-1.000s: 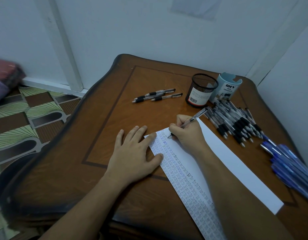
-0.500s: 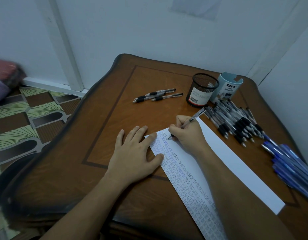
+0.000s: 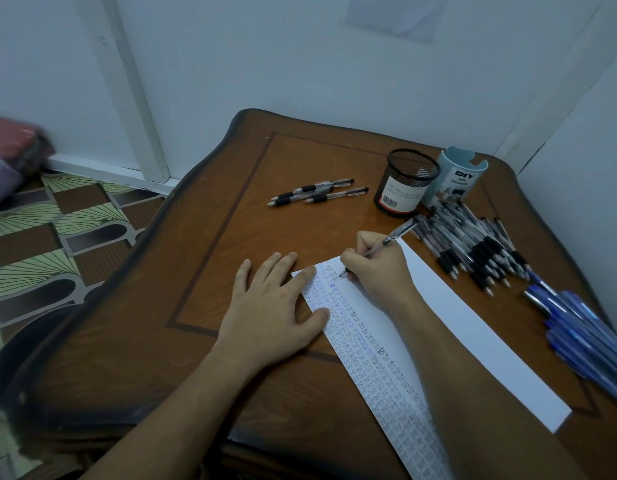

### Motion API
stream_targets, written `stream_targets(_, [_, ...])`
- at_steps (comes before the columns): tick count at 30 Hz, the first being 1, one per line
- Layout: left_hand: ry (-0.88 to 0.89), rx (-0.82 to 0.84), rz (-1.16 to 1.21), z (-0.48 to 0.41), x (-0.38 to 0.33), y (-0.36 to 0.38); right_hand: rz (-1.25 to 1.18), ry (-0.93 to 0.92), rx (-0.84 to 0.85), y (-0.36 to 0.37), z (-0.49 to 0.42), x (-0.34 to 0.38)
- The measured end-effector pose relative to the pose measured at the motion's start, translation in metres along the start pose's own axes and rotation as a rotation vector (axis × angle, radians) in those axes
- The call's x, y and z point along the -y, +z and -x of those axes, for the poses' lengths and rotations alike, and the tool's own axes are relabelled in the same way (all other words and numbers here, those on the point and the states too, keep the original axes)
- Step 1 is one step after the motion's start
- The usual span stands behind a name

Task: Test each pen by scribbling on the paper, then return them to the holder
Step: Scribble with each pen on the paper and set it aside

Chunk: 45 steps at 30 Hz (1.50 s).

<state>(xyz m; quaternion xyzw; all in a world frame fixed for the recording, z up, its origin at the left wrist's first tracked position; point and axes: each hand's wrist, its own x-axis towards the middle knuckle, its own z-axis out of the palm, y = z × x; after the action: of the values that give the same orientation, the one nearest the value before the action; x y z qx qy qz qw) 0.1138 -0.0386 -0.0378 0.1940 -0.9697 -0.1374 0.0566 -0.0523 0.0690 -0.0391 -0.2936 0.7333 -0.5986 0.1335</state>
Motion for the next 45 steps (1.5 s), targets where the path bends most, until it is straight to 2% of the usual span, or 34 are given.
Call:
stream_targets(5, [0.005, 0.007, -0.003, -0.0006, 0.0006, 0.0004, -0.077, 0.031, -0.042, -0.0004, -0.0028, 0.0024])
stream_targets(16, [0.002, -0.001, 0.005, -0.0006, -0.0001, 0.0004, 0.047, 0.009, -0.004, -0.0004, -0.0002, 0.0012])
stream_targets(20, [0.001, 0.007, -0.006, -0.0002, -0.0001, 0.0001, -0.018, 0.023, -0.019, -0.0007, -0.0020, 0.0011])
stream_targets(45, [0.007, -0.002, 0.000, -0.0010, 0.0005, 0.0003, 0.042, 0.032, 0.022, 0.0007, 0.0009, 0.0041])
